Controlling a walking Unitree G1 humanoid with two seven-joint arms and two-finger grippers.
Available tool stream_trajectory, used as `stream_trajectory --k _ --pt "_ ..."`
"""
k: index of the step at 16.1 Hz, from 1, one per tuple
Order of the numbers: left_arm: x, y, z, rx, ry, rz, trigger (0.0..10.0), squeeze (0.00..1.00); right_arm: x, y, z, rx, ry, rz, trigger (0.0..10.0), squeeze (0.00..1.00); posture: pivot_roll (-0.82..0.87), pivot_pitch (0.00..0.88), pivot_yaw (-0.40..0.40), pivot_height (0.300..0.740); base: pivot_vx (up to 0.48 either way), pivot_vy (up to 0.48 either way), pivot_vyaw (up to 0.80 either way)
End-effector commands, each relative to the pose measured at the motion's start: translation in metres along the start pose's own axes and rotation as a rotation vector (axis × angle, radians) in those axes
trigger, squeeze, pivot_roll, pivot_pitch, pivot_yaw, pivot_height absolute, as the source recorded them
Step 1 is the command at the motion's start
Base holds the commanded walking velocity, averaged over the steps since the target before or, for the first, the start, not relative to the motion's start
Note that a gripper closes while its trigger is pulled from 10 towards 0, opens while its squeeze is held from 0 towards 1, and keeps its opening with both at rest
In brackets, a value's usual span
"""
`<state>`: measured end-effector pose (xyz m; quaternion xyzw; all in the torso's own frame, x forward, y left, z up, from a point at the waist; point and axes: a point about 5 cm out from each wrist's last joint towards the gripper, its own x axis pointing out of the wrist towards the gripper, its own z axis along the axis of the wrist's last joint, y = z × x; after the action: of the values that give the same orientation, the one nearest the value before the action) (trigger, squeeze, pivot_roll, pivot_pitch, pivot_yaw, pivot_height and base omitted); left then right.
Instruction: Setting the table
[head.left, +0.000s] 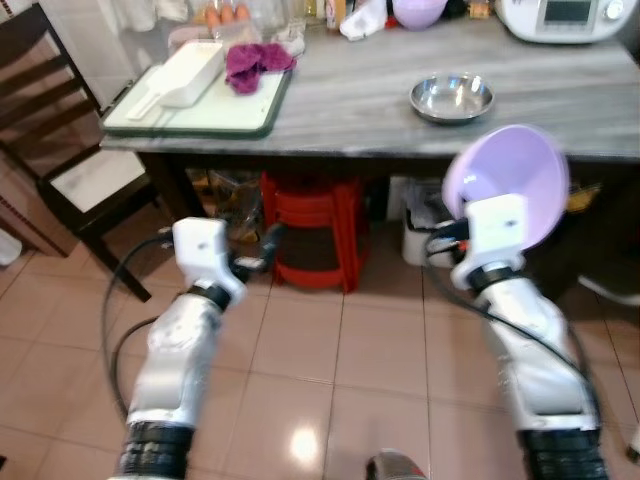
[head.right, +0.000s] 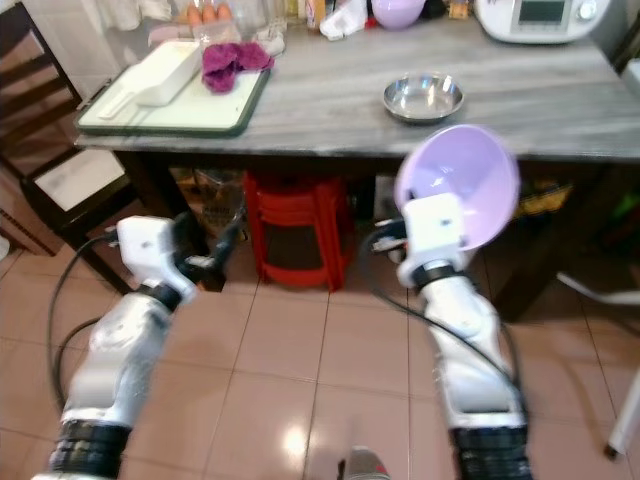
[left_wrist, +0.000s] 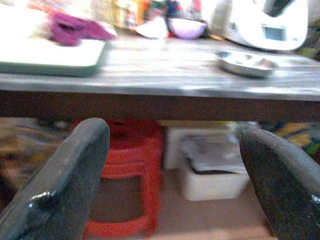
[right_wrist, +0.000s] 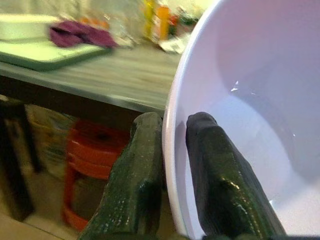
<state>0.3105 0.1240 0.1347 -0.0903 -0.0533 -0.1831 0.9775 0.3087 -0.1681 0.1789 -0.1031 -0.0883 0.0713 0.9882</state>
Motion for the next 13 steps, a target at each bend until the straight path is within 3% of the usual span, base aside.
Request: stream_trajectory --k 1,3,7,13 --pt "-0.0025 0.0090 0.0040 0.026 -0.003 0.022 10.0 0.00 0.0014 0.0046 0.0049 0.022 -0.021 0.007 10.0 0.00 -0.18 0.116 0.072 0.740 0.412 0.000 -0.62" --pt "-0.0027 0.0086 0.0035 0.024 -0.003 0.023 10.0 0.00 0.0020 0.0047 0.0055 0.021 -0.024 0.008 10.0 0.00 -0.18 0.116 0.070 0.740 0.414 0.000 -0.57" --pt "-0.0030 0.0065 0.0029 0.021 -0.004 0.020 10.0 0.00 0.0029 0.0044 0.0067 0.026 -0.030 0.009 10.0 0.00 -0.18 0.114 0.071 0.740 0.413 0.000 0.00" --pt "-0.0032 0.0058 0.0021 0.017 -0.002 0.014 10.0 0.00 0.0036 0.0055 0.0068 0.027 -0.032 0.010 10.0 0.00 -0.17 0.112 0.071 0.740 0.414 0.000 -0.30"
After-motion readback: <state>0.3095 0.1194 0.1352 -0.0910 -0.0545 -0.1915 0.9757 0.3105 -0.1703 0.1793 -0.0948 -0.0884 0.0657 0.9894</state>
